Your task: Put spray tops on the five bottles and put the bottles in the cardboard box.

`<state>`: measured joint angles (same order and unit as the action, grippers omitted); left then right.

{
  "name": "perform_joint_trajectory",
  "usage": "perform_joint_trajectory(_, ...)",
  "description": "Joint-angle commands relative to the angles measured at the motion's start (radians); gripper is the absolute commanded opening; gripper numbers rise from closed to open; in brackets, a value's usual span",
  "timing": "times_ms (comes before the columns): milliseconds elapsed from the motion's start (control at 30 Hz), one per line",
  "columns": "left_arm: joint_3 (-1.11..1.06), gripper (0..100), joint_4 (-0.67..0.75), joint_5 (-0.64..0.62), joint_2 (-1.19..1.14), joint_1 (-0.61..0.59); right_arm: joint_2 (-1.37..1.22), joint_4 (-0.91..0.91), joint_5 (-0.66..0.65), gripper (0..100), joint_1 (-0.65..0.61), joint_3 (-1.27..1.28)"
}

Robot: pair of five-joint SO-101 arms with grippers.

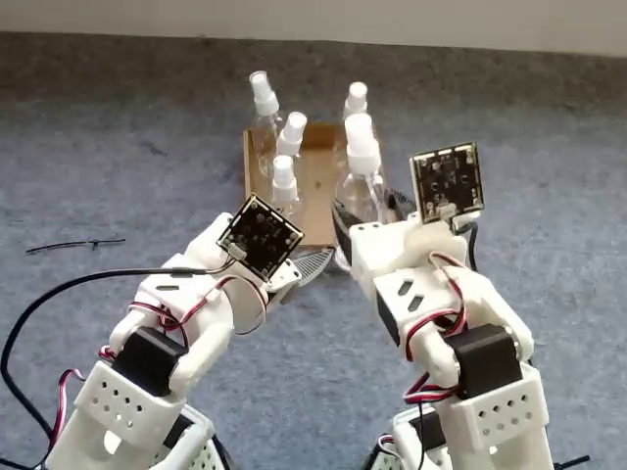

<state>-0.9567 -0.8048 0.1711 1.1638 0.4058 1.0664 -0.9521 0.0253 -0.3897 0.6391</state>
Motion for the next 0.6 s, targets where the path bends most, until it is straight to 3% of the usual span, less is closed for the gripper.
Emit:
perform_joint_trajectory(0, 0.007, 26, -0.097, 0.006, 0.119, -0.053, -0.05, 0.236, -0.055, 0.4, 0.044, 0.036)
perform_joint_trajectory(167, -0.016, 26, -0.204, 0.006, 0.363, -0.237, -0.179, 0.575, -0.068, 0.4, 0.062, 0.168)
perform_joint_trajectory(367, -0.171, 26, -0.133, 0.006, 0.547, -0.542, -0.328, 0.944, -0.061, 0.4, 0.059, 0.367)
perform_joint_trajectory(567, -0.349, 26, 0.0, 0.002, 0.555, -0.564, -0.443, 1.156, -0.061, 0.4, 0.064, 0.476)
